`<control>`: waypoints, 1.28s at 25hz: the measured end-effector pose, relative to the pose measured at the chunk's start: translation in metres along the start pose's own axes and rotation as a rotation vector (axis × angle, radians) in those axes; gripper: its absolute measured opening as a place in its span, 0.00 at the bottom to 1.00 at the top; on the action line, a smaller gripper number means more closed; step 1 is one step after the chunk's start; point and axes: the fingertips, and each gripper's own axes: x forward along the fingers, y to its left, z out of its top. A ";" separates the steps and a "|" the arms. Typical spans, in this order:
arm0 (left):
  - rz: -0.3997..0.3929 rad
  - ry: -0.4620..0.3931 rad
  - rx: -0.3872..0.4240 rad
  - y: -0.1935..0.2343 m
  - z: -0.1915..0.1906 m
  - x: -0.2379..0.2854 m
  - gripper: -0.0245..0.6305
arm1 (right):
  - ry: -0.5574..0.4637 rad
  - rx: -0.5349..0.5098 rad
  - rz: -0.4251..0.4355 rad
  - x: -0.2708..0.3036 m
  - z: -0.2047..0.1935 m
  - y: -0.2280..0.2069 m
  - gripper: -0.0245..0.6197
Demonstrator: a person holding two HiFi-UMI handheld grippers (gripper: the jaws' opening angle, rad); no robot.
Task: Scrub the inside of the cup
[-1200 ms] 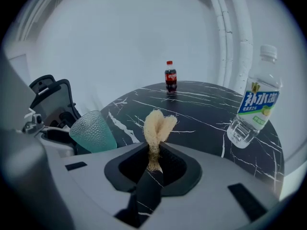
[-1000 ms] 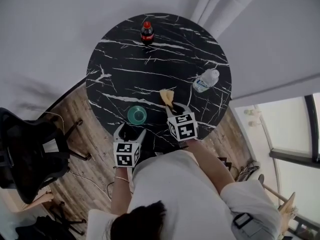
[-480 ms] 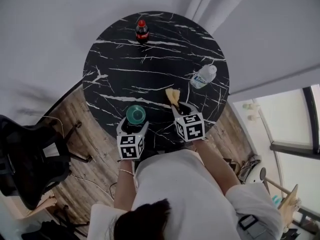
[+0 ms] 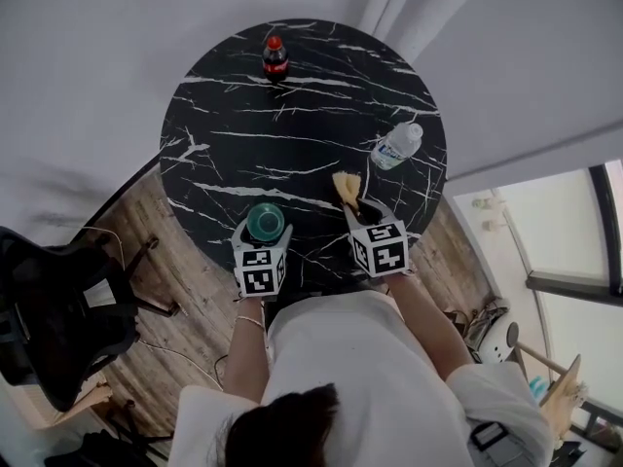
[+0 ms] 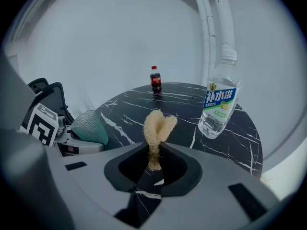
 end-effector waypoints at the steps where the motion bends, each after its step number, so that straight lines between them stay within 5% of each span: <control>1: 0.002 0.006 0.005 0.000 -0.001 0.001 0.61 | -0.002 0.001 -0.003 -0.001 0.000 -0.001 0.16; 16: 0.040 0.019 0.036 0.004 0.002 0.006 0.56 | 0.004 -0.025 0.086 0.001 0.000 0.028 0.16; 22: 0.005 0.054 0.209 -0.007 0.009 0.003 0.56 | -0.005 -0.050 0.134 -0.001 0.001 0.037 0.16; 32: -0.070 0.071 0.384 -0.026 0.028 -0.006 0.55 | -0.092 -0.095 0.213 -0.015 0.031 0.037 0.16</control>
